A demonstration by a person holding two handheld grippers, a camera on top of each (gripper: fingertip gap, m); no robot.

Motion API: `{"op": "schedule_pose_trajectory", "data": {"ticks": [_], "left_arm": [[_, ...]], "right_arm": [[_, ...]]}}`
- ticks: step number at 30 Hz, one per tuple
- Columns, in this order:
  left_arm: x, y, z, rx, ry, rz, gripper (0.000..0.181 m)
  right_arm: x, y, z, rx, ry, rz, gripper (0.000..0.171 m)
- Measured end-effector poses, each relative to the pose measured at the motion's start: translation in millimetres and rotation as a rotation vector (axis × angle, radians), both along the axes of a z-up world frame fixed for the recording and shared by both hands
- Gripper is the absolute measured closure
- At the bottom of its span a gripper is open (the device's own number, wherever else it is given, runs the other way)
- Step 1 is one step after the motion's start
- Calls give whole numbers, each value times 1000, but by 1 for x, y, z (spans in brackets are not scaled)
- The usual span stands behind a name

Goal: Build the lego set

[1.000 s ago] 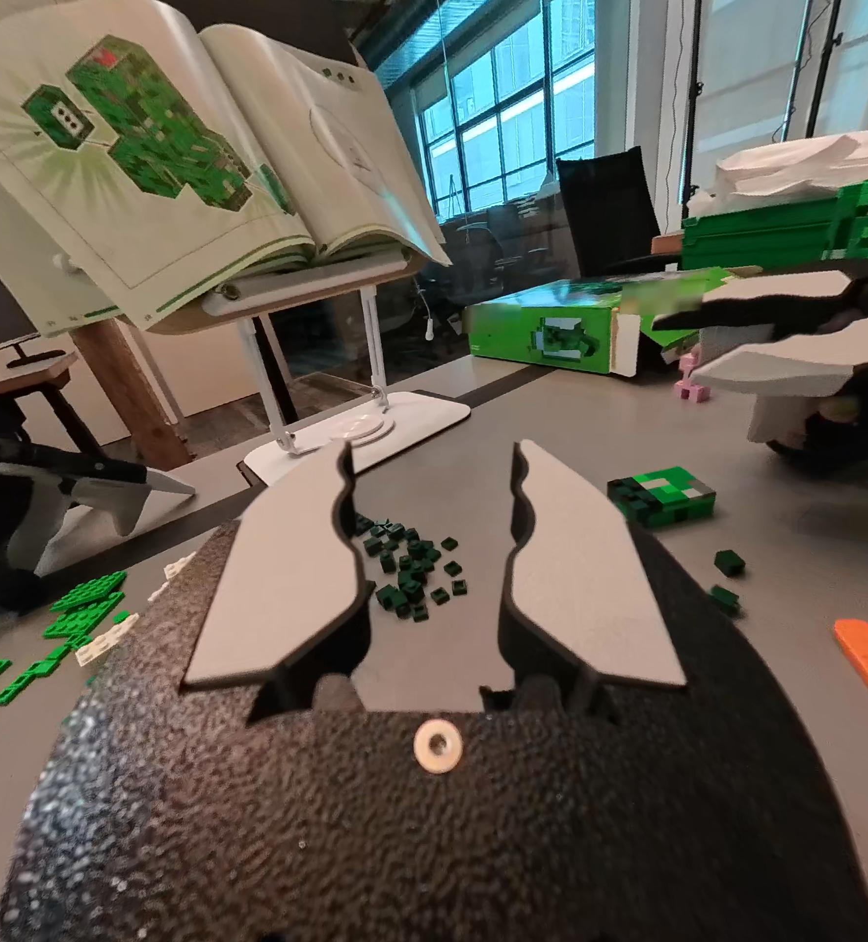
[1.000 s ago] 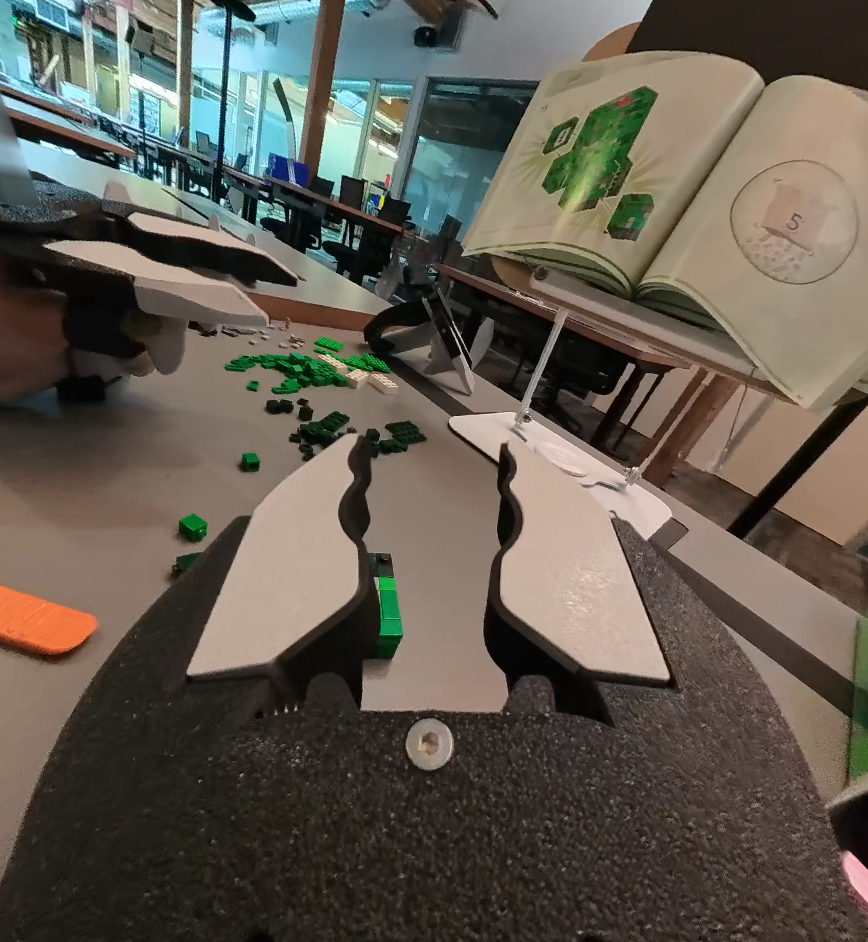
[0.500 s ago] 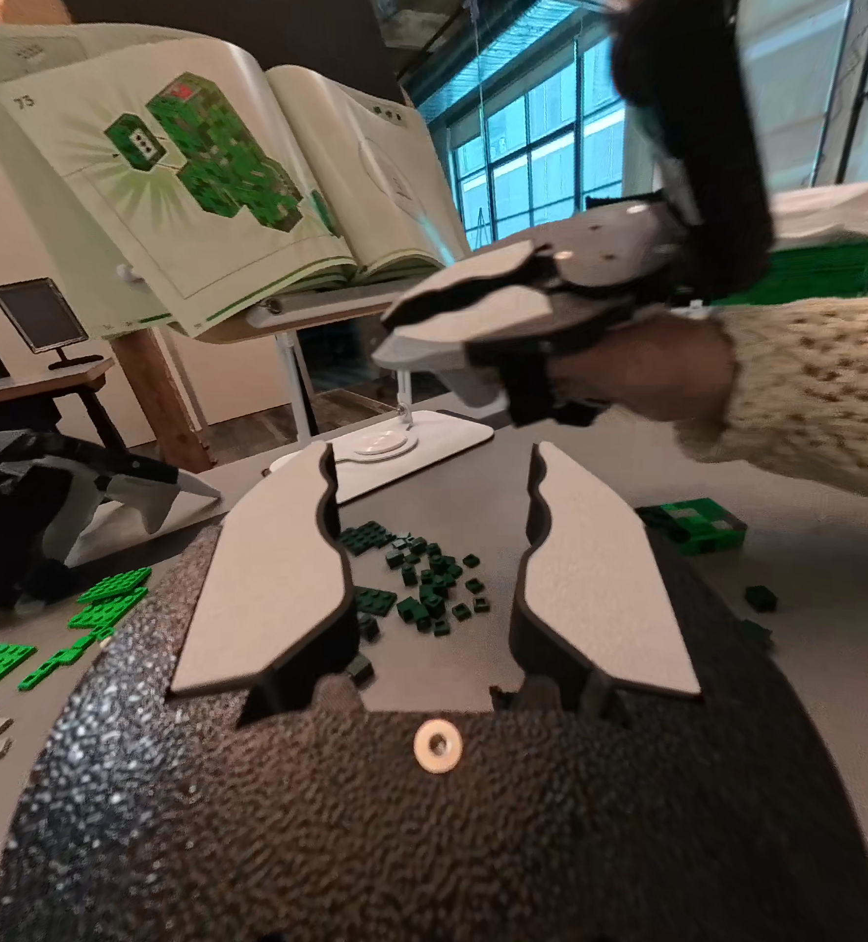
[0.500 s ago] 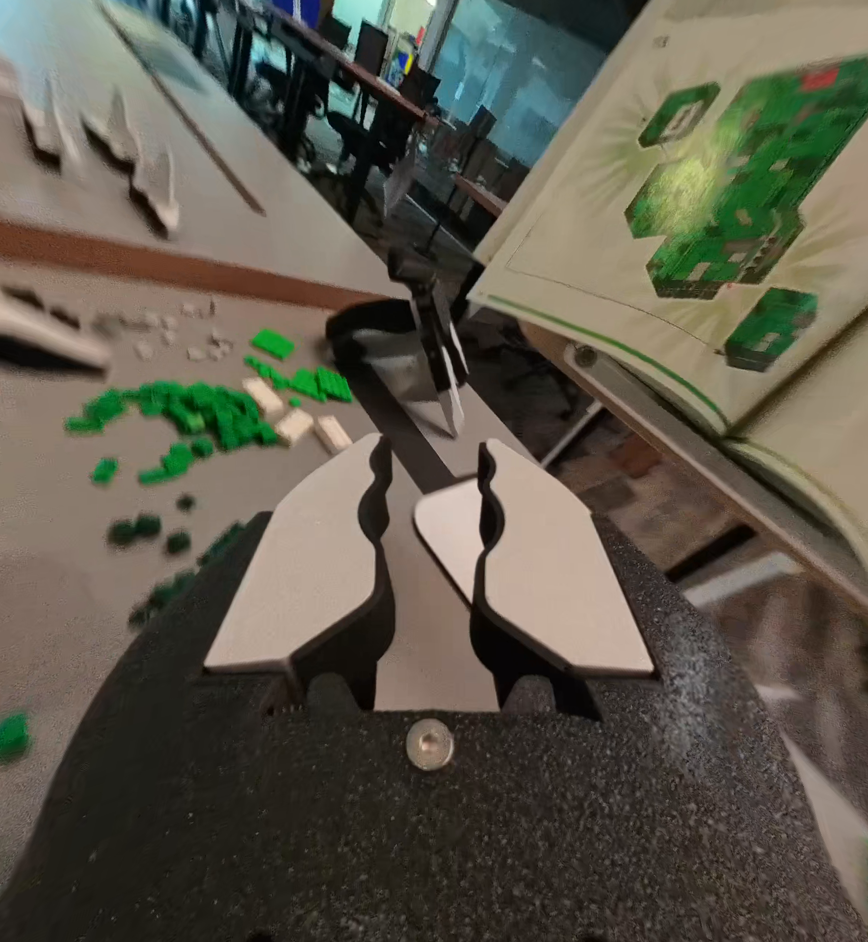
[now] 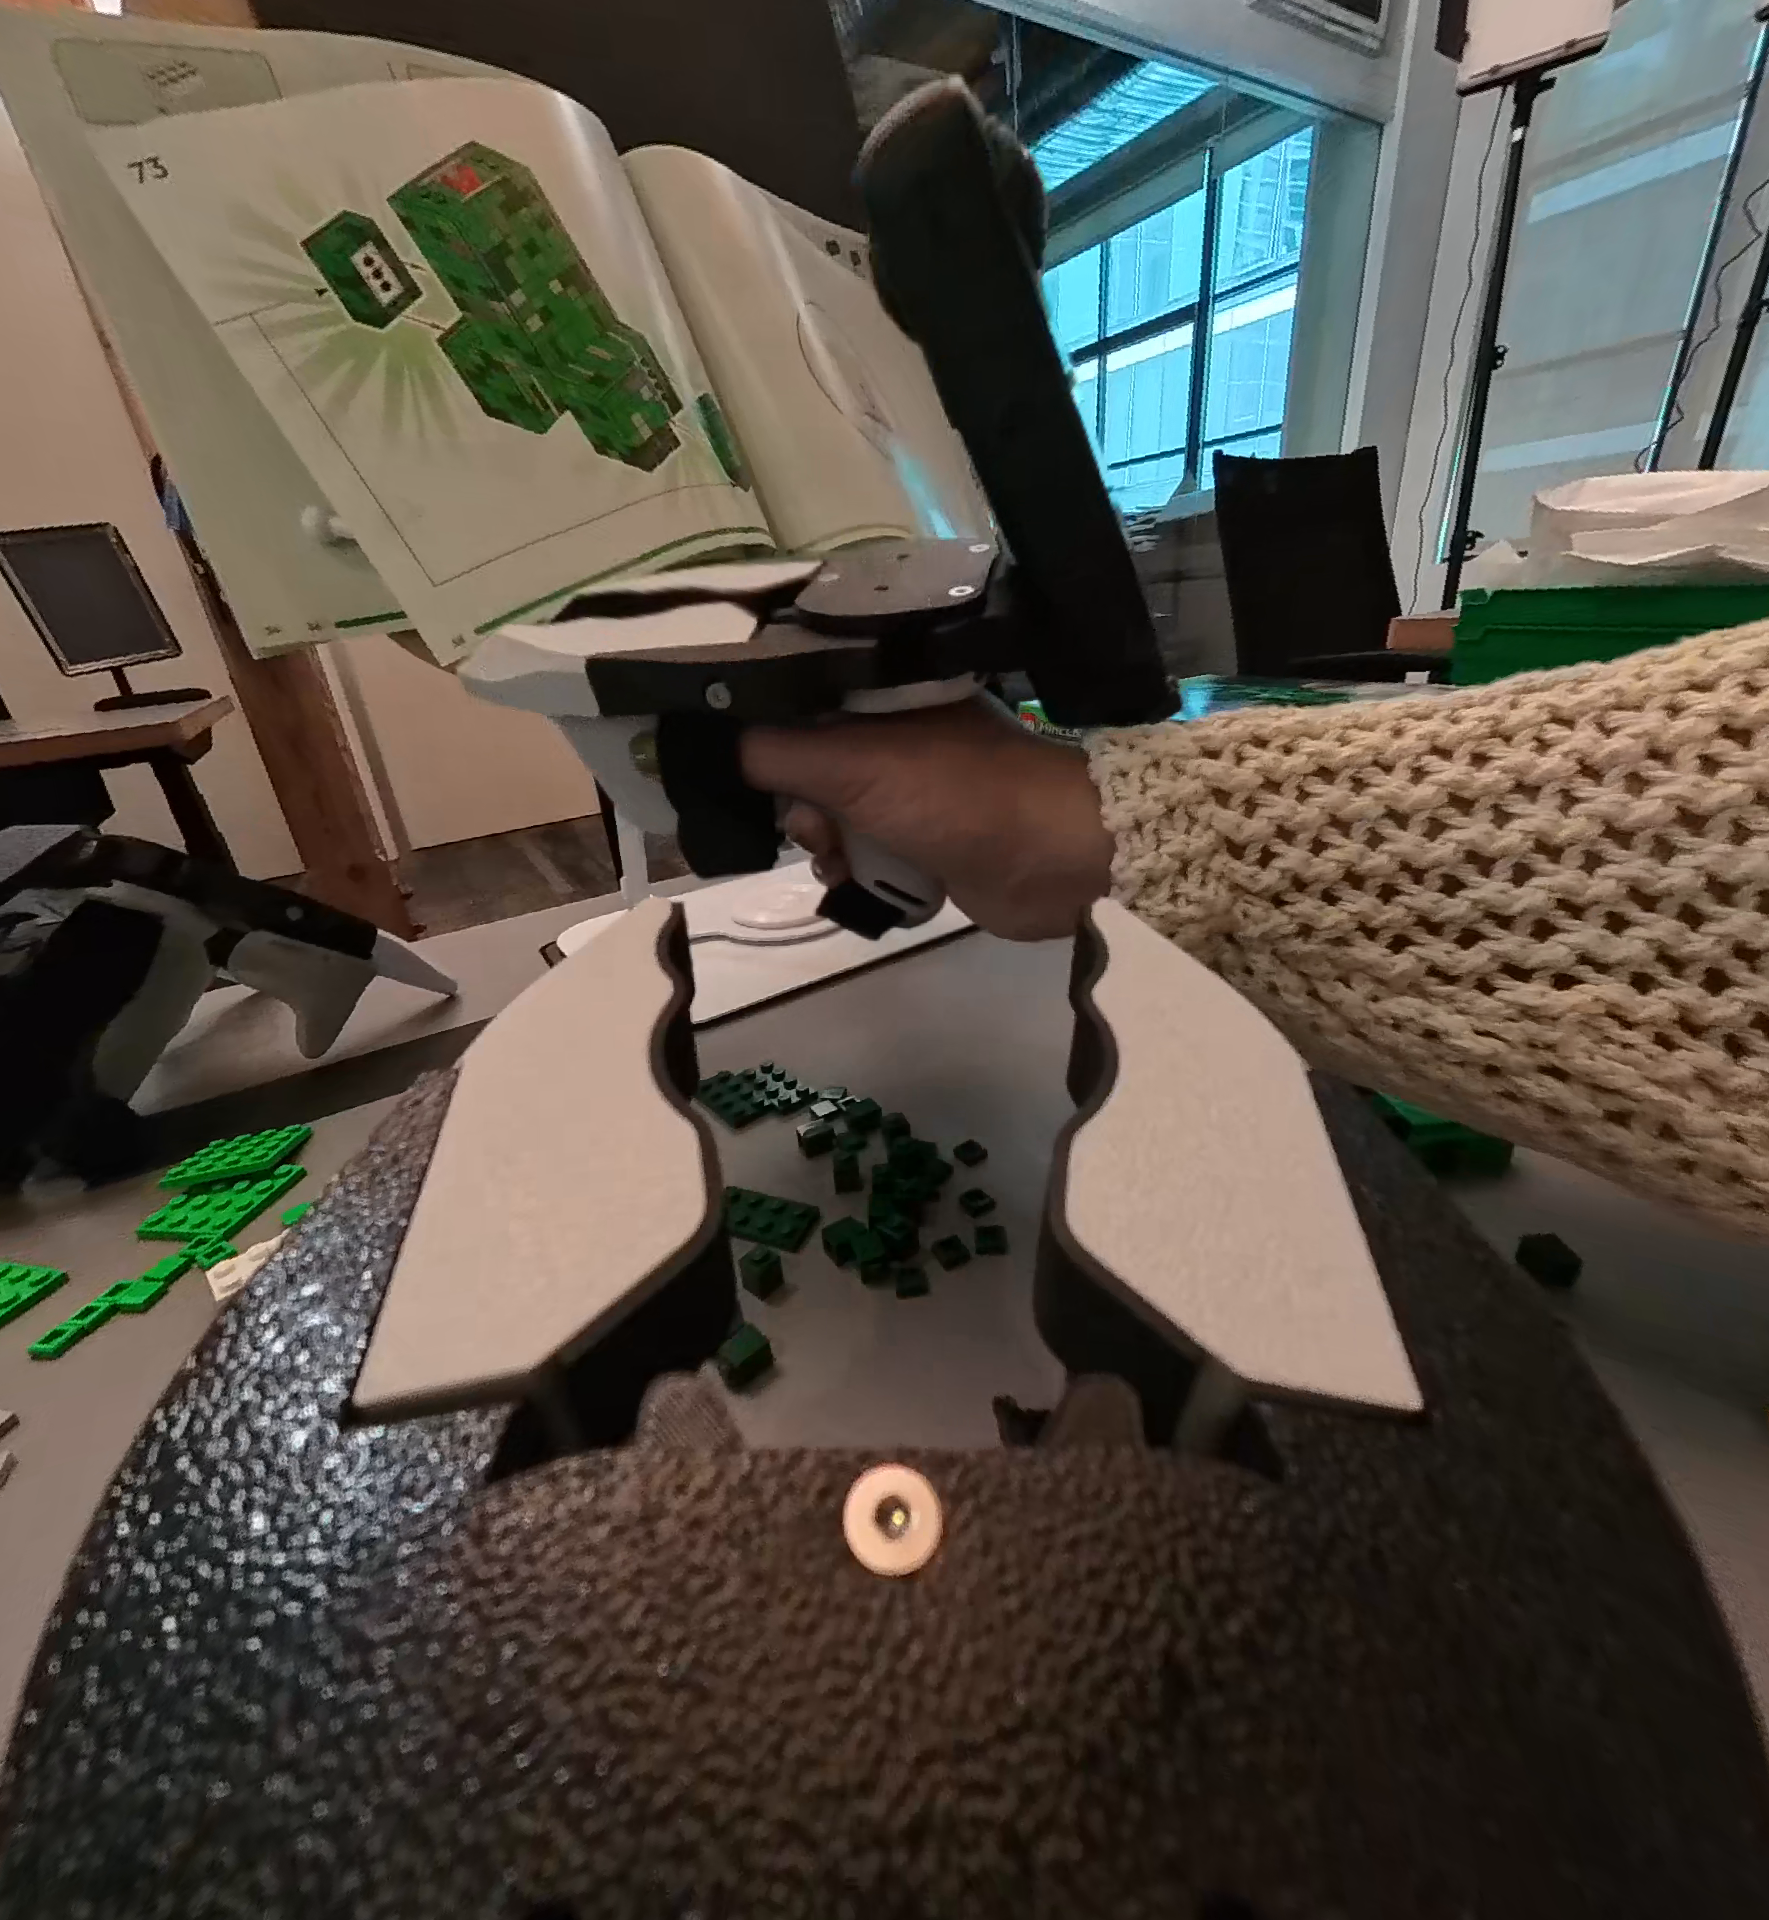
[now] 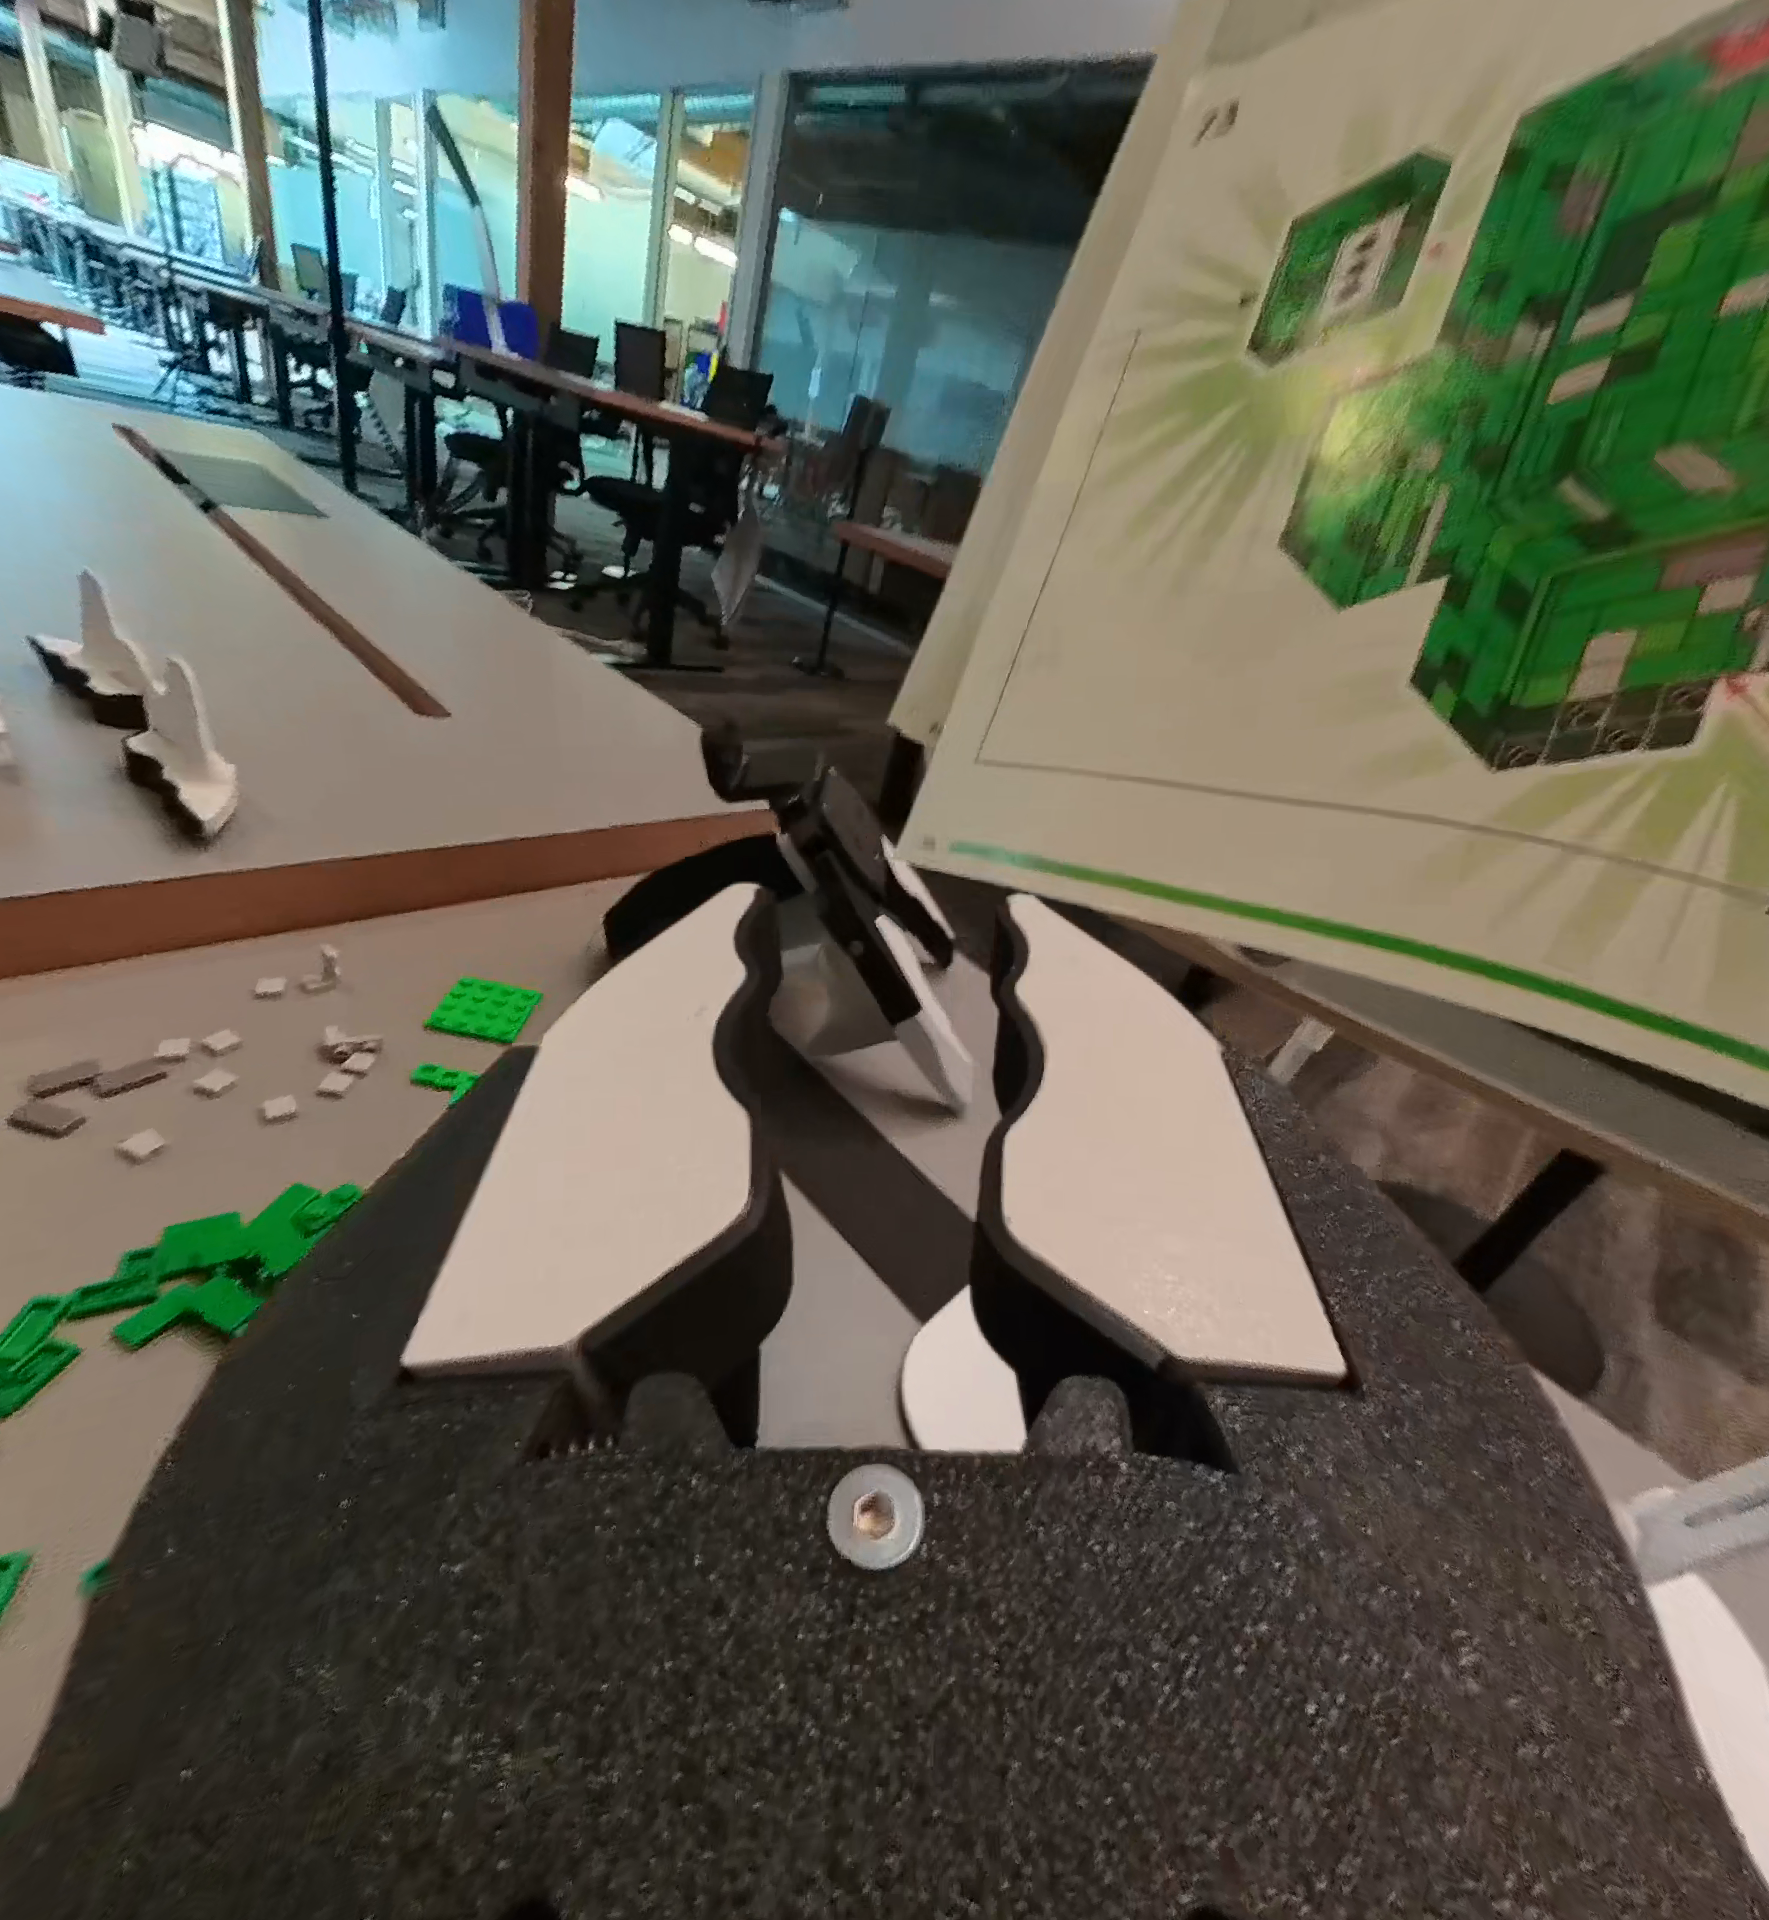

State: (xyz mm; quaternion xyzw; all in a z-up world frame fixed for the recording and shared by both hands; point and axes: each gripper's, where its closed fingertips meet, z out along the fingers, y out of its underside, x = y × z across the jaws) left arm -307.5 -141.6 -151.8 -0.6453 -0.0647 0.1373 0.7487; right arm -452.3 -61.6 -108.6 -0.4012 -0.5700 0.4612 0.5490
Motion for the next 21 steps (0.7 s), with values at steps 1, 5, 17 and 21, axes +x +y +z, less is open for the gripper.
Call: {"op": "schedule_pose_trajectory", "data": {"ticks": [1,5,17,21], "left_arm": [[0,0,0,0,0,-1,112],[0,0,0,0,-5,-5,113],[3,2,-1,-10,6,-16,118],[4,2,-1,-14,13,-21,120]], "right_arm": [[1,1,4,6,19,-7,131],[11,10,23,-26,101,-36,124],[11,31,-13,-85,-79,-115,124],[3,31,-5,-101,-56,-96,123]]}}
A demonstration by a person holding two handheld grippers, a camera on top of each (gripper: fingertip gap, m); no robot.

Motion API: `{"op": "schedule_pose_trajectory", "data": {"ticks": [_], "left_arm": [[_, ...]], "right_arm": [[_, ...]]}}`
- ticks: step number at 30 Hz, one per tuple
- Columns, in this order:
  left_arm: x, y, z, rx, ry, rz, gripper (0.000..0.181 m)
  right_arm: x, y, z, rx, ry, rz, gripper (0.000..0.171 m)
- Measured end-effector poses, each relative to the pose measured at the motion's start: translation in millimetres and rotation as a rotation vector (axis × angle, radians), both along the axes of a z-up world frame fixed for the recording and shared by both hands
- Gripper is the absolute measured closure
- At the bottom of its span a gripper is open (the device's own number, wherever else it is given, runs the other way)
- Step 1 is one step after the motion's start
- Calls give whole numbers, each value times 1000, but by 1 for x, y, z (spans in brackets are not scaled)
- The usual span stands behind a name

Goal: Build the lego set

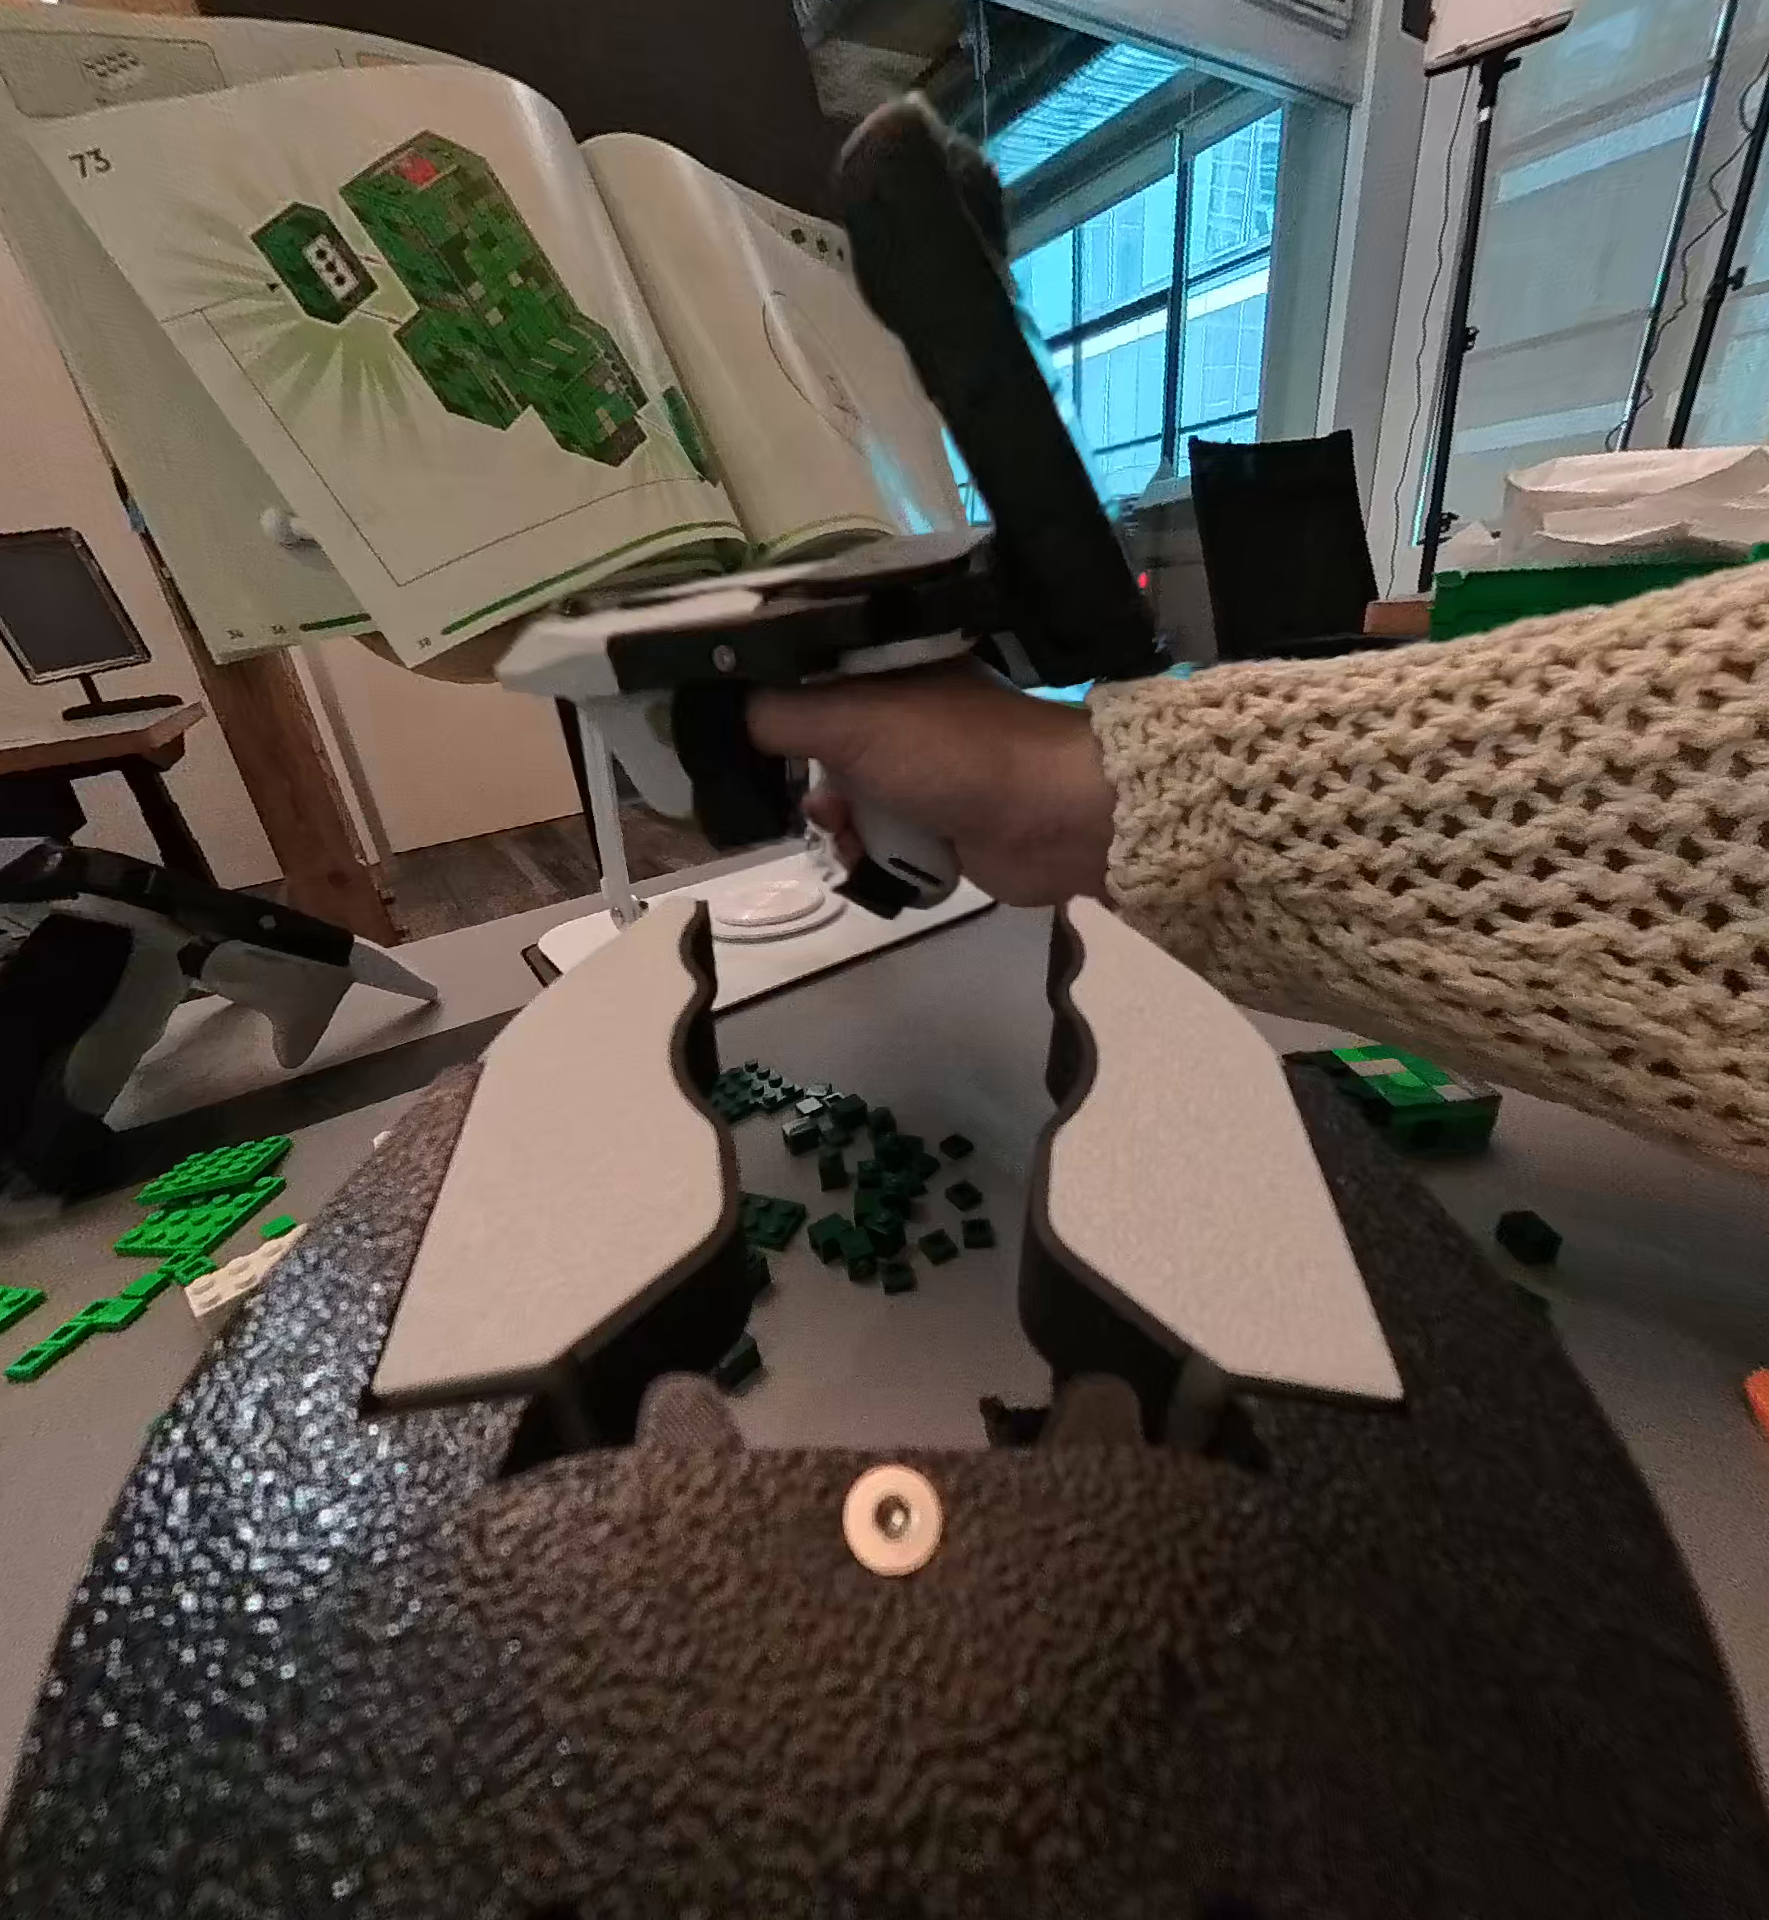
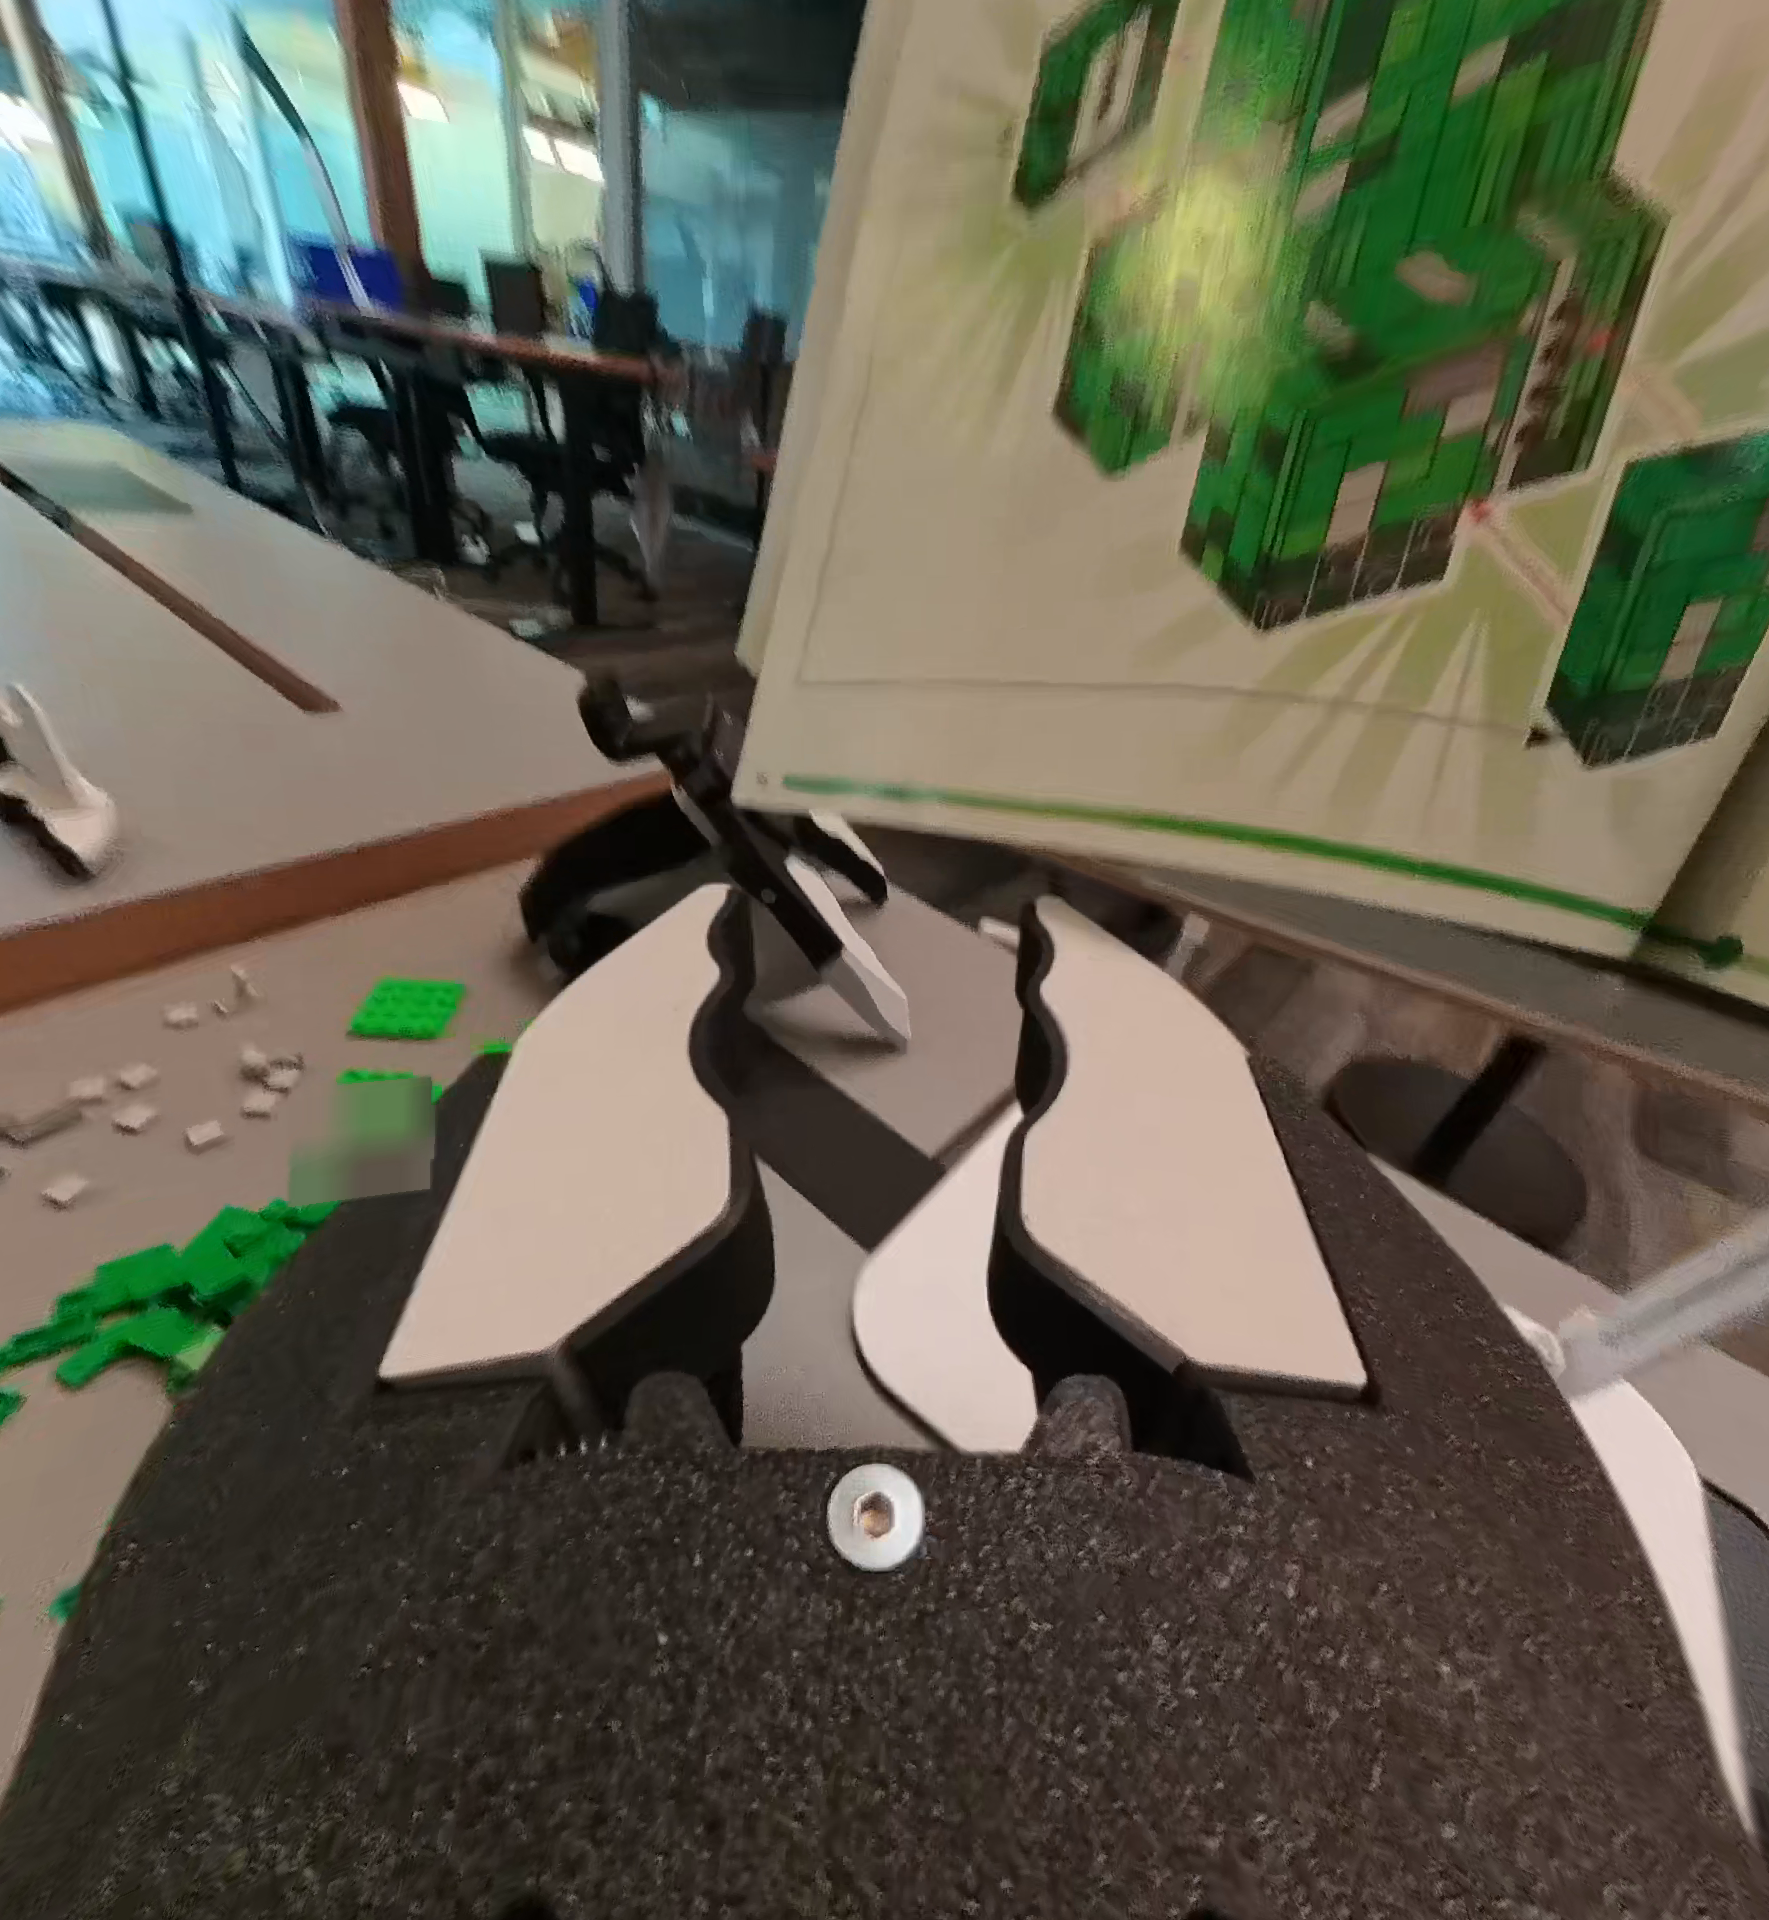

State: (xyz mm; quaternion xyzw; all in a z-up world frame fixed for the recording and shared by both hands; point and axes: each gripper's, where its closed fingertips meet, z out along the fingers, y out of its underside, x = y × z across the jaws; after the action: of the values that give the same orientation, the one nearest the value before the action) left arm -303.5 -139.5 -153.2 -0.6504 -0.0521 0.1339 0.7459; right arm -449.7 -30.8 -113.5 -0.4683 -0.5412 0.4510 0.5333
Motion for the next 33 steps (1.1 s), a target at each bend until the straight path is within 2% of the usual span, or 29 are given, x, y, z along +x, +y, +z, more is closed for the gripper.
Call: {"op": "schedule_pose_trajectory", "data": {"ticks": [6,12,24,29,33], "left_arm": [[1,1,0,-4,4,-3,121],[2,2,-1,-10,11,-9,123],[4,2,-2,-14,15,-18,127],[4,2,-2,-15,18,-16,127],[4,2,-2,-14,17,-16,127]], "right_arm": [[22,0,43,8,228,-5,123],[47,22,60,-40,320,-58,121],[61,47,54,-26,282,-96,124],[73,31,48,4,249,-28,124],[111,7,45,70,217,57,125]]}}
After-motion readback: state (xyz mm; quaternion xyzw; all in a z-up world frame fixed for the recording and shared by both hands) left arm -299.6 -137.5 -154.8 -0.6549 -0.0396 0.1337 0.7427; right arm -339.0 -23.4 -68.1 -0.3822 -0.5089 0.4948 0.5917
